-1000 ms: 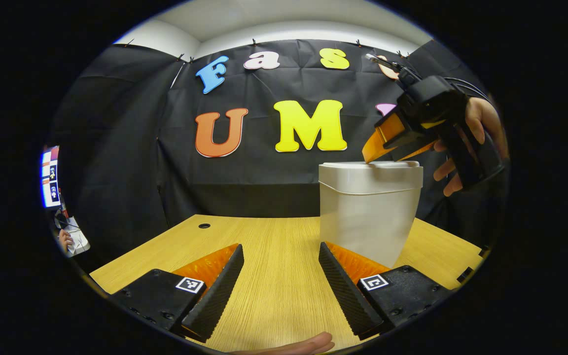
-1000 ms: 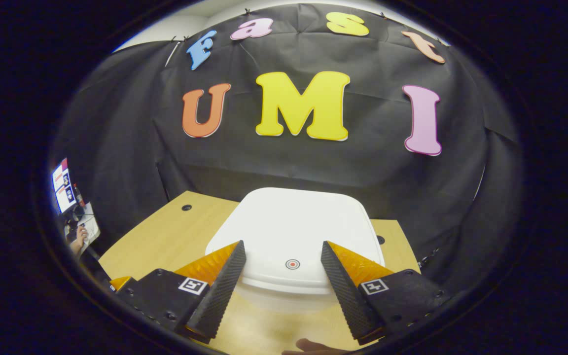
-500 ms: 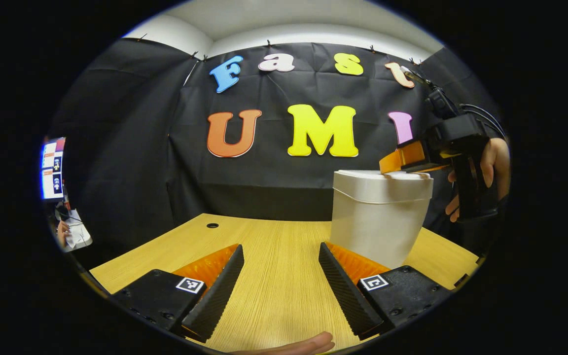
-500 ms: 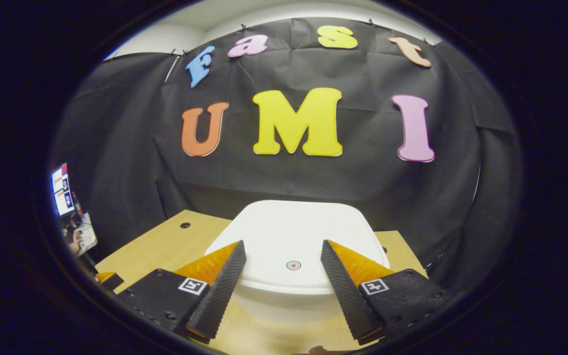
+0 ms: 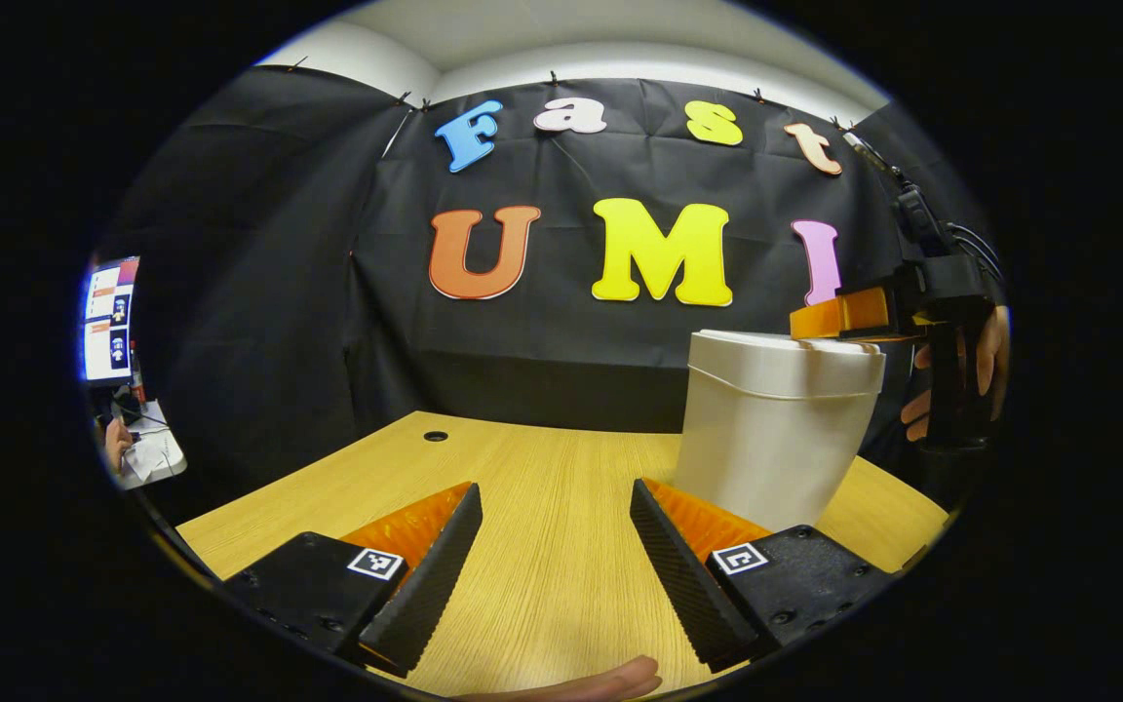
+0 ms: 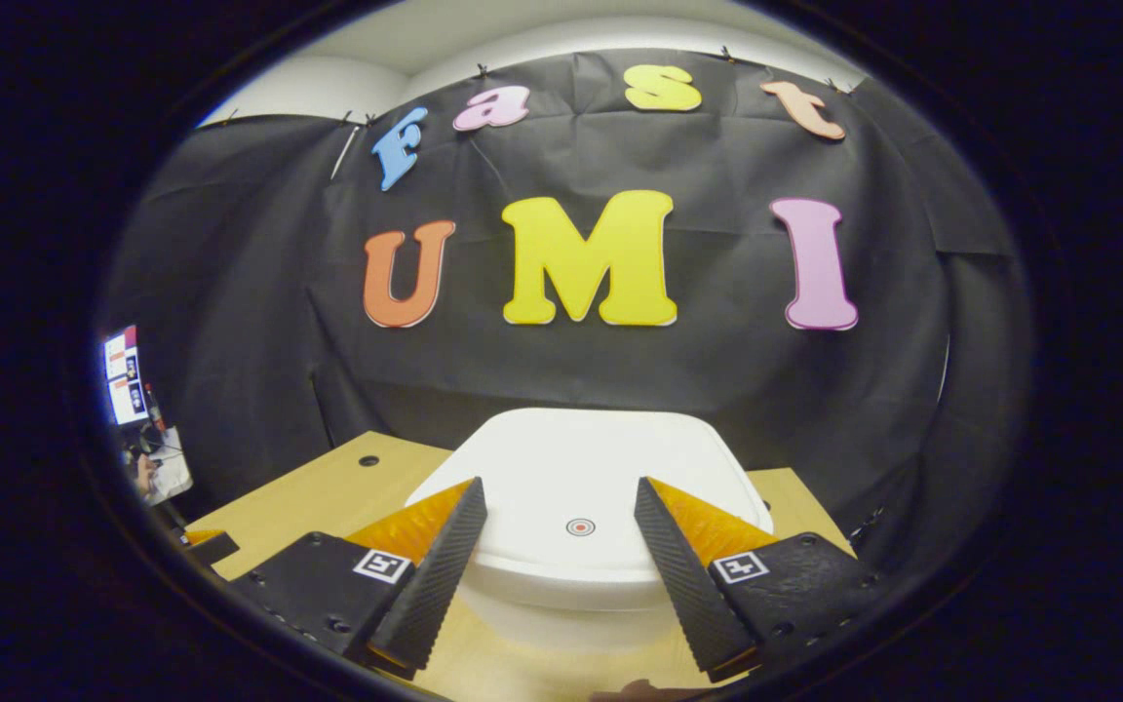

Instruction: Press the lid of the desktop garbage bin to open it, pick up the crumpled paper on the desktop and throw it into the bin, then pick up the pop can on the desktop and drop it into the bin, and finally close the garbage bin lid.

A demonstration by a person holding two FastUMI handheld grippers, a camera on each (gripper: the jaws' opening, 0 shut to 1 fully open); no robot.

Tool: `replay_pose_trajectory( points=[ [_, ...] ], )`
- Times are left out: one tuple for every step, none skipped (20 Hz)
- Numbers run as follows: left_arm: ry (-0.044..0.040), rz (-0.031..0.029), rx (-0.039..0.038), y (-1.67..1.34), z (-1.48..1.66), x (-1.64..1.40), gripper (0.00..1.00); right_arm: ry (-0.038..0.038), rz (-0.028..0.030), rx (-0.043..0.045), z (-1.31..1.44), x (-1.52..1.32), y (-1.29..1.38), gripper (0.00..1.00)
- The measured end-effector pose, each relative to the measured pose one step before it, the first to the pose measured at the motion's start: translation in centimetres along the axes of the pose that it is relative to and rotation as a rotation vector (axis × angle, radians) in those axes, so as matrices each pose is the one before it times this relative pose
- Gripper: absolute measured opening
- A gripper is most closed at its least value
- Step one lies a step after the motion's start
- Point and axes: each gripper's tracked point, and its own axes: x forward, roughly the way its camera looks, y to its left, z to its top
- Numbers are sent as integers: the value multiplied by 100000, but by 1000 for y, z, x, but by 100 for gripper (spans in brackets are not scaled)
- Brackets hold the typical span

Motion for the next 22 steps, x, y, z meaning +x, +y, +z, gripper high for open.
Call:
replay_pose_trajectory(
  points=[
    [-186, -358, 125, -93, -60, -3, 99, -3456, -771, 899, 327, -363, 190, 96],
    [-291, -153, -14, -104, 48, -16, 99, -3540, -695, 114, 225, -239, 119, 96],
    [-228, -179, 263, 13, 106, 68, 99, -3217, -113, -1623, -32, -105, 93, 96],
    [-257, -92, 351, -61, 25, 34, 99, -1301, -306, -1862, -184, -33, -37, 96],
    [22, -159, 252, -169, -32, -49, 99, -778, 463, -2050, -217, -354, -61, 96],
    [326, -185, -35, -73, -139, 47, 99, -316, 202, -790, 77, -515, -72, 95],
    [317, -115, -283, -147, -171, 62, 99, 623, -221, -243, 106, -501, -204, 95],
    [256, -164, -285, 27, -66, 14, 99, -371, -503, 409, 252, -462, -203, 96],
    [-145, -138, -23, -108, -84, 165, 99, -1837, -48, -392, 300, -498, -14, 94],
    [73, -46, 460, -78, 2, 73, 99, -3350, -1154, -1549, 529, -290, -100, 94],
    [333, 115, 568, 17, -183, 95, 99, -2556, -2428, -2716, 320, 114, -466, 94],
    [312, -13, 288, -28, -164, -13, 99, 292, -1958, -2874, -342, 247, -297, 96],
    [319, -205, -334, -168, -174, 163, 99, 2788, -1107, -2263, -633, 328, -283, 93],
    [468, -212, -575, -172, -115, 56, 99, 3813, -54, 762, -425, 265, -78, 96],
    [423, -161, -224, 50, -103, 55, 99, 2811, 1541, 2578, -213, 59, 211, 95],
    [-32, -151, 149, 2, 37, -101, 99, 1552, 2128, 3324, 188, 88, 240, 98],
    [-636, -27, 302, -82, 287, -30, 99, -506, 237, 2769, 586, 50, -197, 95],
    [-500, -53, 164, -66, 169, -79, 99, -1188, -178, 827, 598, 18, -256, 95],
    [-77, -403, -114, 64, -147, 65, 99, -2144, 84, -1164, 875, 308, -55, 97],
    [330, -508, -308, -185, -96, 10, 99, -2032, -936, -2170, 1080, 488, -221, 95],
    [152, -249, -218, 62, -41, 57, 99, -2980, -946, -1733, 1259, 499, -295, 95],
    [47, 23, -220, 90, 2, 18, 99, -3491, -1055, -1449, 1669, 469, -243, 95]
  ],
)
